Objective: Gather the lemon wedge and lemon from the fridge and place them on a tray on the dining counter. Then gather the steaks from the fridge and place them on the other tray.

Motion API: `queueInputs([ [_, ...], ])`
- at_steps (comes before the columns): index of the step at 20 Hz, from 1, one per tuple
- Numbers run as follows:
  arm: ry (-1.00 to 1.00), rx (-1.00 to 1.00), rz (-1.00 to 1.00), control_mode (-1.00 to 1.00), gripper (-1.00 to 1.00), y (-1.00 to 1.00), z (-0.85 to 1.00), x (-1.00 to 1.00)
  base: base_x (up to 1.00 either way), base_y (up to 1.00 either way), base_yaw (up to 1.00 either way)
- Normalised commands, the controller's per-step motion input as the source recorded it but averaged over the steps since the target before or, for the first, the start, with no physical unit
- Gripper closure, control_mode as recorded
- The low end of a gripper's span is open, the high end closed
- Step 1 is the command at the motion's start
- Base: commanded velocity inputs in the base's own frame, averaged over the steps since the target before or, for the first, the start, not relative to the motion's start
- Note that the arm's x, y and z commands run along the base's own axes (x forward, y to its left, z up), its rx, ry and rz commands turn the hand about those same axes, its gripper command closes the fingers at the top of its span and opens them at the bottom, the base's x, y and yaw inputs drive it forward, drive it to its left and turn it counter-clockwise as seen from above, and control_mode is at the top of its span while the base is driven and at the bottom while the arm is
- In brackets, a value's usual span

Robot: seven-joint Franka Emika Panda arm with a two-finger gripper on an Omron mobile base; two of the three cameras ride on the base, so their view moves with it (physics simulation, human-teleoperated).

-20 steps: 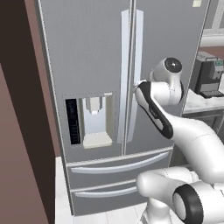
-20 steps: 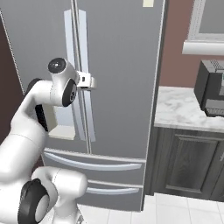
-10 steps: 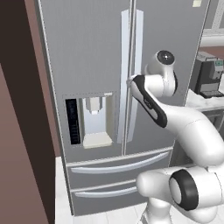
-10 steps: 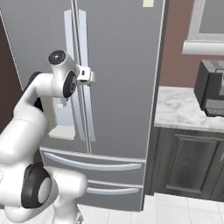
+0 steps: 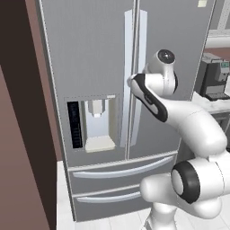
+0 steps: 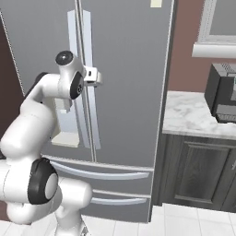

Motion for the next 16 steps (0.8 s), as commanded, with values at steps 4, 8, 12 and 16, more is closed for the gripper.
queueInputs([
  [4,0.00,0.00,0.00,-1.00,-1.00,0.06,0.00,0.29,0.00,0.00,0.00],
  [8,0.00,0.00,0.00,-1.00,-1.00,0.00,0.00,0.27,0.00,0.00,0.00],
  [12,0.00,0.00,0.00,-1.00,-1.00,0.00,0.00,0.25,0.00,0.00,0.00],
  [16,0.00,0.00,0.00,-1.00,-1.00,0.00,0.00,0.28,0.00,0.00,0.00],
])
